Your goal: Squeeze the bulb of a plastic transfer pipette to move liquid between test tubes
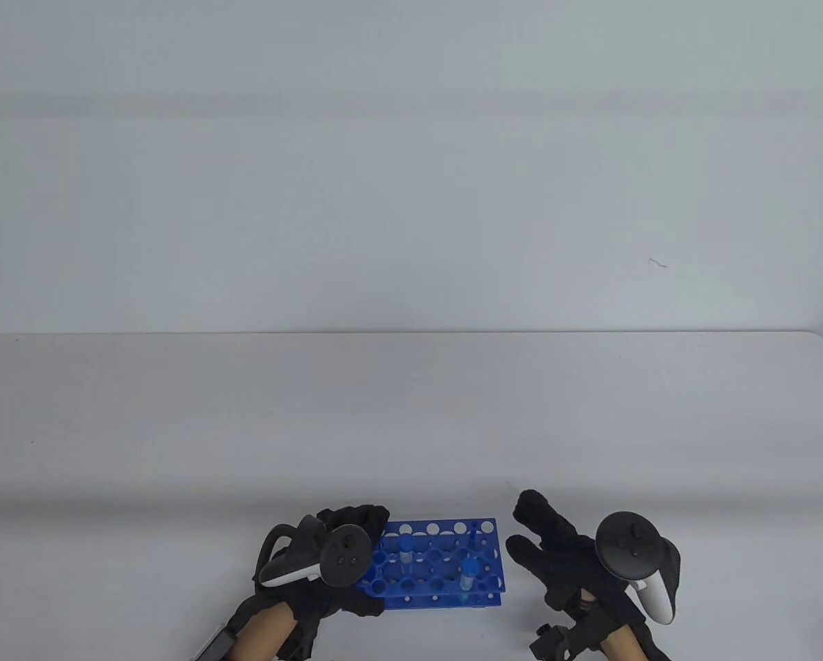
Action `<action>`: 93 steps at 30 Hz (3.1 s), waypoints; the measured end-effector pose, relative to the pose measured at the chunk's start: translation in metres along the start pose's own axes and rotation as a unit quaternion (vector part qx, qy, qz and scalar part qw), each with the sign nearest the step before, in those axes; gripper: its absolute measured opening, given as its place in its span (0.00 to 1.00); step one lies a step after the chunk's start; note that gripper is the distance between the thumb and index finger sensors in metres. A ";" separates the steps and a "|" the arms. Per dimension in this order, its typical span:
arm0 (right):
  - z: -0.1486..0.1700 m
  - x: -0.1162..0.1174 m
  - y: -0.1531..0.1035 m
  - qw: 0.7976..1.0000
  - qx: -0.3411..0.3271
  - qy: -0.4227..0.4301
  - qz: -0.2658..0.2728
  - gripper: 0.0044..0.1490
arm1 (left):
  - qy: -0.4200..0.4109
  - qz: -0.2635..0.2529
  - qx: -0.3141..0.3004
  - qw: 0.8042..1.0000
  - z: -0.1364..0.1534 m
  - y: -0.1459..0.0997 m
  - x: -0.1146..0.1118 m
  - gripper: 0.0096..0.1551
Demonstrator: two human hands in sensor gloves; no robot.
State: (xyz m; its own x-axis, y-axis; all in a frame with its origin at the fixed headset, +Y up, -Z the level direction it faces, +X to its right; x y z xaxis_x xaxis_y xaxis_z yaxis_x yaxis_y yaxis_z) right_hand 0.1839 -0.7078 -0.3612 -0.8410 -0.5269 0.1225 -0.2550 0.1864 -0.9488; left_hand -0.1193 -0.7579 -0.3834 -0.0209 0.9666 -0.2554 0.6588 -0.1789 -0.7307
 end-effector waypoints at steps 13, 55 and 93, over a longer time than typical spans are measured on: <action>-0.002 0.003 0.000 1.000 -0.006 -0.002 -0.004 0.55 | -0.089 -0.087 0.017 0.992 0.008 -0.034 0.058 0.76; -0.017 0.078 -0.003 0.942 -0.036 -0.332 -0.031 0.45 | -0.405 -0.281 0.005 0.870 0.025 -0.075 0.034 0.65; -0.010 0.079 -0.004 0.954 -0.041 -0.295 0.002 0.31 | 0.166 -0.162 -0.038 0.972 -0.139 0.029 0.057 0.32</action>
State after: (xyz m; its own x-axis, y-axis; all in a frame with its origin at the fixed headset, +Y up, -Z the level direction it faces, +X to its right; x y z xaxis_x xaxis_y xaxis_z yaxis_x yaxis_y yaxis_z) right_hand 0.1138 -0.7424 -0.3447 -0.4327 -0.8970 -0.0903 -0.3094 0.2418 -0.9197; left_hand 0.0029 -0.6828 -0.3310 -0.0008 0.9779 0.2090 0.7121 0.1473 -0.6865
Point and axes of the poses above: the tracker on the back of each hand, its own z axis roughly to the little-finger side, its own y axis roughly from the wrist to the fingertips, x = y × z, the point moved 4 cm from there along y, roughly from the wrist to the fingertips, and after that the axes turned 8 degrees about -x, right-handed, at the moved point
